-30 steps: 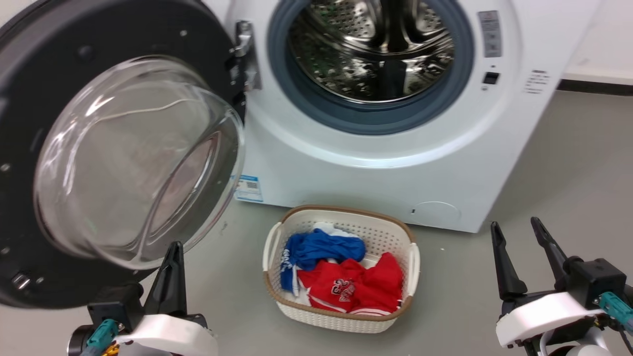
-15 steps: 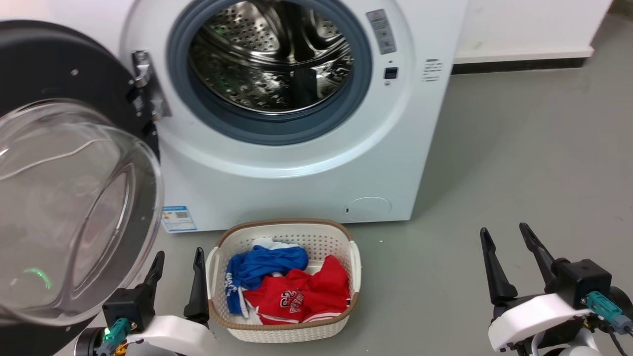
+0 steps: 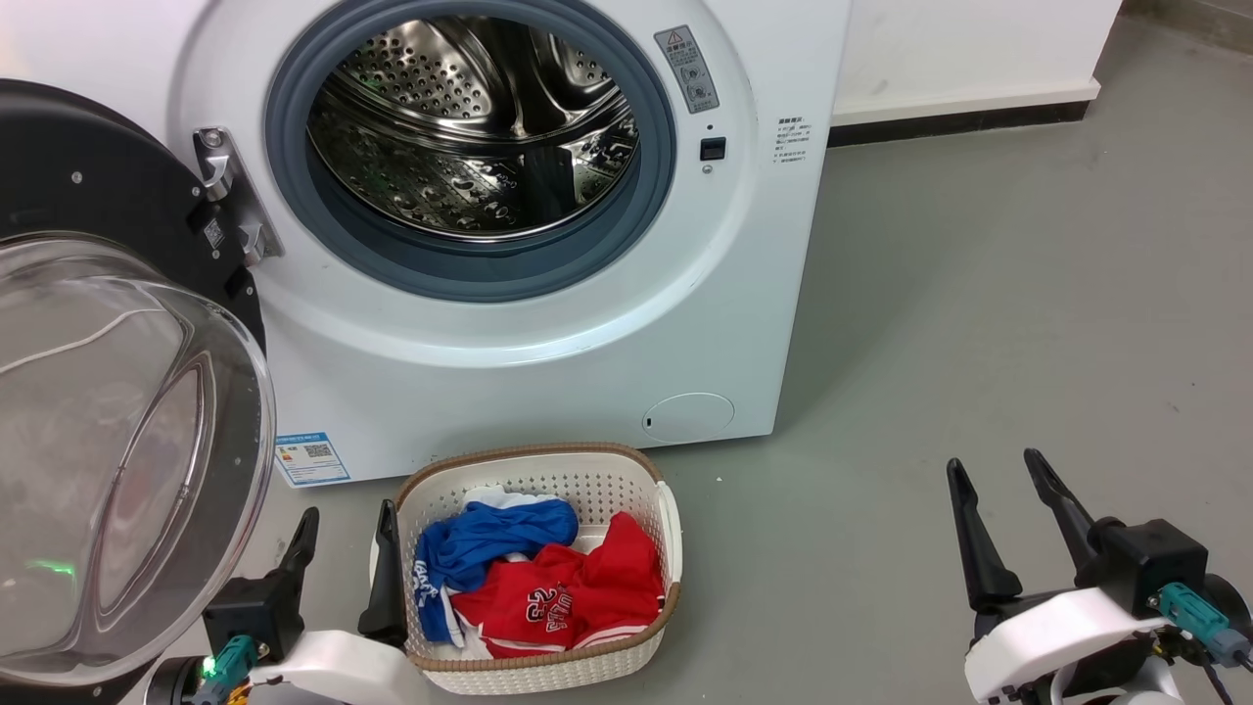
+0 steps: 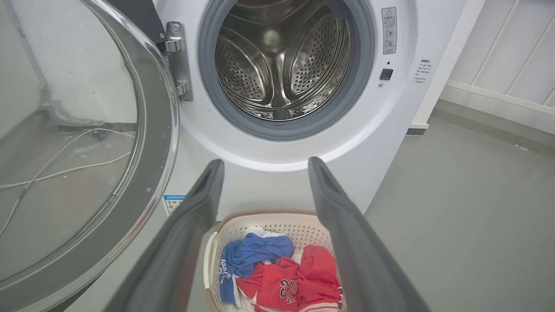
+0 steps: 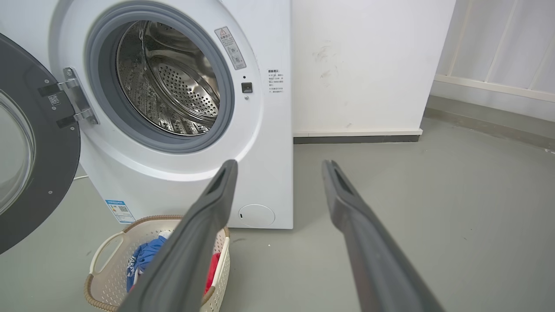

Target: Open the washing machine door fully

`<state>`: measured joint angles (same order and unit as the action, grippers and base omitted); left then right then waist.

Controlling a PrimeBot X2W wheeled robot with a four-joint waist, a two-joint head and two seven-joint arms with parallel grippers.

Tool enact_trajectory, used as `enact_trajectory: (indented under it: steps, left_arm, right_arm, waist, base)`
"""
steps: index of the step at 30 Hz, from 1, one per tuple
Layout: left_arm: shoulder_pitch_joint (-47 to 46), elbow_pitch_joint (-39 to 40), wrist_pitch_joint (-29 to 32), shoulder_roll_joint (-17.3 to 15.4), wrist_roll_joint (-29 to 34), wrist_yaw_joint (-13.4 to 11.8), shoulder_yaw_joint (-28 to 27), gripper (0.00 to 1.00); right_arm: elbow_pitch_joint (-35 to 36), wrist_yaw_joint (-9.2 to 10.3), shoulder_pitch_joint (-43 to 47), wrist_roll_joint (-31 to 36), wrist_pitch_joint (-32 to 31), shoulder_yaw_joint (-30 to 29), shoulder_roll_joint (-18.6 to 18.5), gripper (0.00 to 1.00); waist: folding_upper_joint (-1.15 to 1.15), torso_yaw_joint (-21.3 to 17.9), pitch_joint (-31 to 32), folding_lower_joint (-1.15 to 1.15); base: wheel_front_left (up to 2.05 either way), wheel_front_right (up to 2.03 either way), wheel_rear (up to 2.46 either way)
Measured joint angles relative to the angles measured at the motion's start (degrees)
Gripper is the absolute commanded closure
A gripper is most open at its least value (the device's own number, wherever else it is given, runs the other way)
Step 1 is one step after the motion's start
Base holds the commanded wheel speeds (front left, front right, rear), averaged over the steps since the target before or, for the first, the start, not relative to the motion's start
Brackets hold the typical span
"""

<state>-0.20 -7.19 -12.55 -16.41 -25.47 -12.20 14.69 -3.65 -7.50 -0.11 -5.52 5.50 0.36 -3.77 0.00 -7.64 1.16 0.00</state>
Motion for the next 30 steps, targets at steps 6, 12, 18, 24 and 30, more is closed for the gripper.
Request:
enact_trajectory:
  steps: [6, 12, 18, 24, 30]
  left_arm:
    - [0.27, -0.22, -0.66, 0.03, 0.09, -0.52, 0.00, 0.00]
    - [0.49, -0.16, -1.00, -0.05, 0.31, -0.97, -0.05, 0.00]
    - [0.43, -0.16, -1.16, -0.32, 0.40, -0.91, 0.32, 0.00]
    - [0.34, 0.22, -1.18, -0.20, -0.63, -0.59, 0.02, 0.00]
    - [2.06, -1.83, -0.63, 1.27, -2.11, -0.26, 0.30, 1.00]
  right_arm:
    - [0.10, 0.00, -0.01, -0.04, 0.01, 0.09, -0.05, 0.00]
    - [0.16, 0.00, -0.02, -0.07, 0.00, 0.33, -0.09, 0.00]
    - [0.46, 0.00, -0.01, -0.07, 0.00, 0.41, -0.11, 0.00]
    - [0.46, 0.00, -0.01, -0.07, 0.01, 0.44, -0.07, 0.00]
    - [-2.10, 0.00, 1.41, -1.75, -0.29, 0.42, 0.13, 1.00]
  waist:
    - [0.00, 1.38, -0.09, 0.00]
    - [0.00, 2.39, -0.23, 0.00]
    - [0.00, 2.69, -0.21, 0.00]
    - [0.00, 2.68, -0.42, 0.00]
    - [0.00, 2.77, -0.47, 0.00]
  base:
    - [0.00, 0.00, 0.00]
    - [0.00, 0.00, 0.00]
    - [0.00, 0.00, 0.00]
    - [0.00, 0.00, 0.00]
    - [0.00, 0.00, 0.00]
